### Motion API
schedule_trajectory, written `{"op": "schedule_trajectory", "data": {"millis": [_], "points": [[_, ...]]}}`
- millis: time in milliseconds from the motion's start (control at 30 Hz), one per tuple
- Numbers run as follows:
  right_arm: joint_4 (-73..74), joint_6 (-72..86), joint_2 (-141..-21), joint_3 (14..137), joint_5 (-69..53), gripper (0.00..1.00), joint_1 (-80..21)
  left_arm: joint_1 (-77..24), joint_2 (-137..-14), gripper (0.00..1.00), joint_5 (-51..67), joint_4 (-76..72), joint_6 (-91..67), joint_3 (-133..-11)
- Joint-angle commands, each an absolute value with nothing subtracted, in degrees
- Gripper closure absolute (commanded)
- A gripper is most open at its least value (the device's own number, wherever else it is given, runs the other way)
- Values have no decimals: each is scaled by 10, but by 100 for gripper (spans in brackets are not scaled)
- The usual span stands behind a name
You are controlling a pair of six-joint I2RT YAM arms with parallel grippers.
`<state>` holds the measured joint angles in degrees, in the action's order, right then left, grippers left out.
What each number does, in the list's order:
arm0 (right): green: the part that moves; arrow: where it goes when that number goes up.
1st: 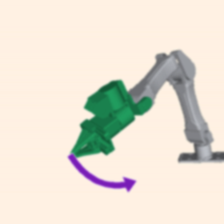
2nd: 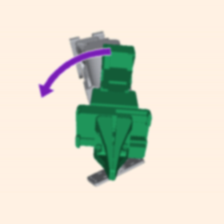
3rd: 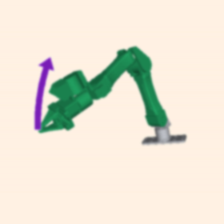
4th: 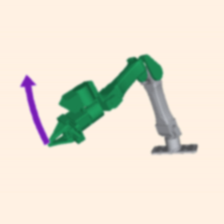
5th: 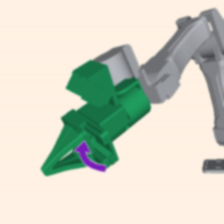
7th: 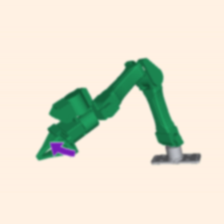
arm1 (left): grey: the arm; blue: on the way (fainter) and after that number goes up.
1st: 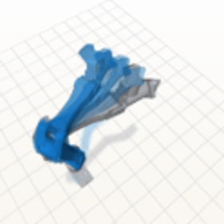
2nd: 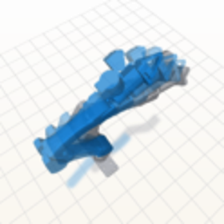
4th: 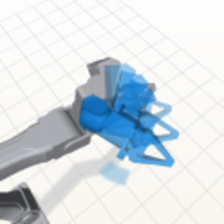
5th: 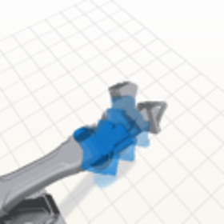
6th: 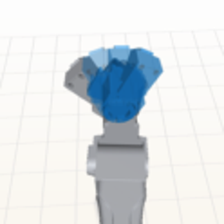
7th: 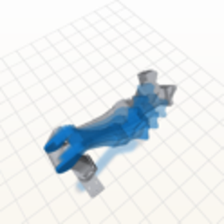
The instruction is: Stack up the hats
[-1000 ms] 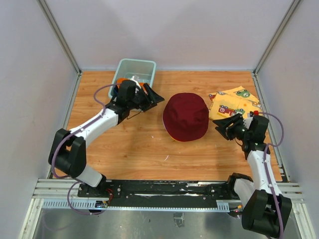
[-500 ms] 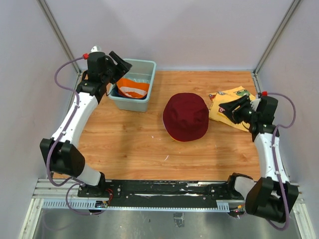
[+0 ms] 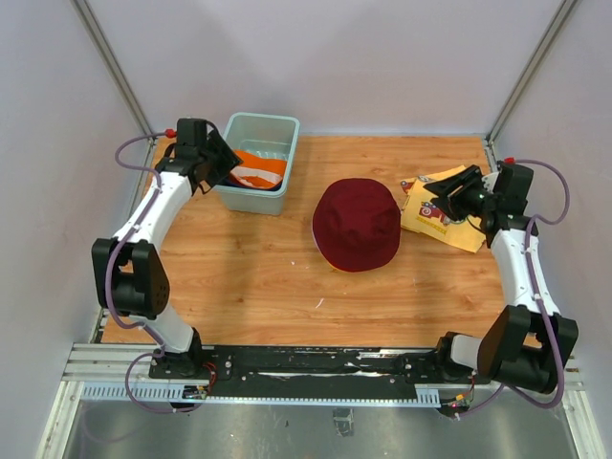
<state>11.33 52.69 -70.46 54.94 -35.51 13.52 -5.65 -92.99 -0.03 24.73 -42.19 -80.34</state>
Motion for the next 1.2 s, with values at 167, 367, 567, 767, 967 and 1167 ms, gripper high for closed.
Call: {"op": "schedule_trajectory", "data": {"millis": [167, 367, 567, 767, 967, 1167], "points": [[88, 526, -721, 561, -346, 50, 125, -50, -965, 39, 7, 236, -410, -810], [78, 528, -728, 558, -347, 50, 121, -50, -980, 41, 11, 223, -419, -820], [73, 528, -737, 560, -350, 50, 119, -50, -1004, 49, 29, 225, -415, -832], [62, 533, -748, 559, -353, 50, 117, -50, -1019, 72, 47, 226, -401, -829], [59, 533, -752, 560, -354, 50, 115, -50, -1005, 100, 43, 222, -395, -840], [60, 535, -750, 569, -350, 50, 106, -55, -950, 99, -6, 186, -380, -870]]}}
